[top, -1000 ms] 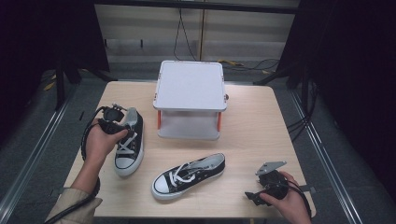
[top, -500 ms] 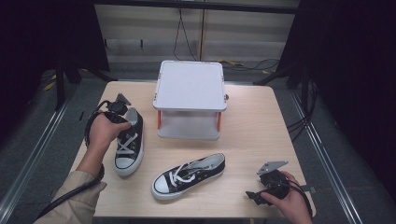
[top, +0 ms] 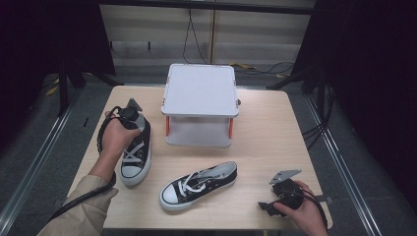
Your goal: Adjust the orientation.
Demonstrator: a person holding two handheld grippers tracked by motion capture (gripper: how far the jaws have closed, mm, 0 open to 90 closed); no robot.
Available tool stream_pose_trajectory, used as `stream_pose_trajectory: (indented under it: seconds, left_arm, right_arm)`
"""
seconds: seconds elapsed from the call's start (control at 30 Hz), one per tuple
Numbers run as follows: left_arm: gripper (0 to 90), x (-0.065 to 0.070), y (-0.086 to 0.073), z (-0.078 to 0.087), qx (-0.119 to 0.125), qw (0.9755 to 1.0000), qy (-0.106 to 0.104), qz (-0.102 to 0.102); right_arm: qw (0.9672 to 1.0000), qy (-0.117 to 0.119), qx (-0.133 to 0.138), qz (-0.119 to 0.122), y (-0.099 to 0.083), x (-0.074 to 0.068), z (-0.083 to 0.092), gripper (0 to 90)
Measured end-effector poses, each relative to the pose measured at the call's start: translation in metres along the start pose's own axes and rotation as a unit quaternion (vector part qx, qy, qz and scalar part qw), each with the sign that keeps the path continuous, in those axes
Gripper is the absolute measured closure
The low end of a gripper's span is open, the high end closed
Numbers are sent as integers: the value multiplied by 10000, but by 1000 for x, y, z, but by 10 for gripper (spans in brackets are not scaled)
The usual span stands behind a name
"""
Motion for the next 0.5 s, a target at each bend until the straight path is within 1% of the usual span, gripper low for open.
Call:
stream_pose_trajectory:
  seconds: [0.03, 0.1, 0.13, 0.2, 0.27, 0.33, 0.37, 0.43, 0.47, 0.5]
  left_arm:
    - [863, 0, 0, 1, 18, 10000, 9, -4]
    - [865, 5, 0, 4, 87, 9999, -84, -92]
    - [867, 8, -1, 6, 58, 9998, -112, -144]
    - [867, 15, -5, 10, -79, 9995, -161, -272]
    - [869, 23, -13, 12, -238, 9984, -226, -457]
    - [868, 29, -22, 13, -334, 9974, -290, -563]
    - [868, 30, -27, 14, -386, 9965, -202, -715]
    - [868, 34, -34, 17, -294, 9959, -129, -845]
    - [868, 36, -38, 19, -263, 9956, -111, -888]
    - [867, 38, -42, 21, -292, 9951, -165, -930]
  right_arm:
    - [10000, -5, 2, 9, 0, 0, 0, 176]
    - [10000, -11, 2, -4, 0, 0, 0, 176]
    - [10000, -21, -4, -7, 0, 1, 0, 176]
    - [10000, -33, 4, -1, 0, 1, 1, 177]
    - [10000, -63, 43, 8, 1, 2, 2, 177]
    - [10000, -62, 40, 9, 1, 2, 3, 177]
    - [9999, -101, 70, 9, 2, 2, 3, 177]
    - [9999, -95, 59, 19, 2, 1, 4, 177]
    - [9999, -100, 71, 38, 3, 0, 4, 178]
    - [9999, -101, 75, 39, 3, 0, 4, 178]
Point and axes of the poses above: each handheld gripper's, and its own axes: z roughly backward along the jaws, y roughly out of its top, x roughly to its right, the point moved 9 cm from there along -z, roughly forward along the jaws, and after that the axes turned 8 degrees about -y, right-handed, at the moved point
